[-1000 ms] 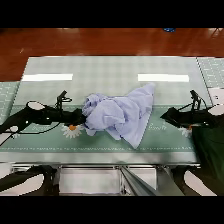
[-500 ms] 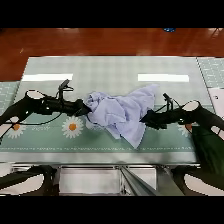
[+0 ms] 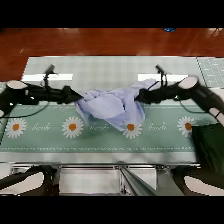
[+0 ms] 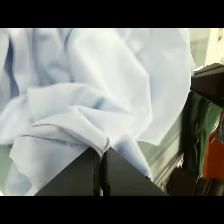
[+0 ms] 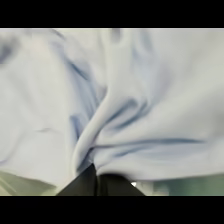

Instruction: Fold the shirts.

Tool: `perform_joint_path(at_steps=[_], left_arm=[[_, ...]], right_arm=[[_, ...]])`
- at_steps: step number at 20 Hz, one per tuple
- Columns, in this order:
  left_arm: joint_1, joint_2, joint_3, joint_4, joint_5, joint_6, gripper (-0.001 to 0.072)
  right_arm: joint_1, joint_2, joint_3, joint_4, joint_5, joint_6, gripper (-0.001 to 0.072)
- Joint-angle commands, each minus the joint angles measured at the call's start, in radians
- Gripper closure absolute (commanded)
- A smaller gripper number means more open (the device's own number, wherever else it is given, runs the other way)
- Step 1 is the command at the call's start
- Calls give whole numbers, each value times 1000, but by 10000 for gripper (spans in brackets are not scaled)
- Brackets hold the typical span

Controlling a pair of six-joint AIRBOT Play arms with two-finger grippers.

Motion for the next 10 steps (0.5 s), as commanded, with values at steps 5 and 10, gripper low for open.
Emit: perform_joint_path(at_steps=[5,10], left_arm=[[264,201,472,-2,-79,-94,692],[373,364,778,14,-79,-111,692]], right_arm=[[-124,200,640,-161,128,48,691],[-124,402,750,-292,229,58,691]])
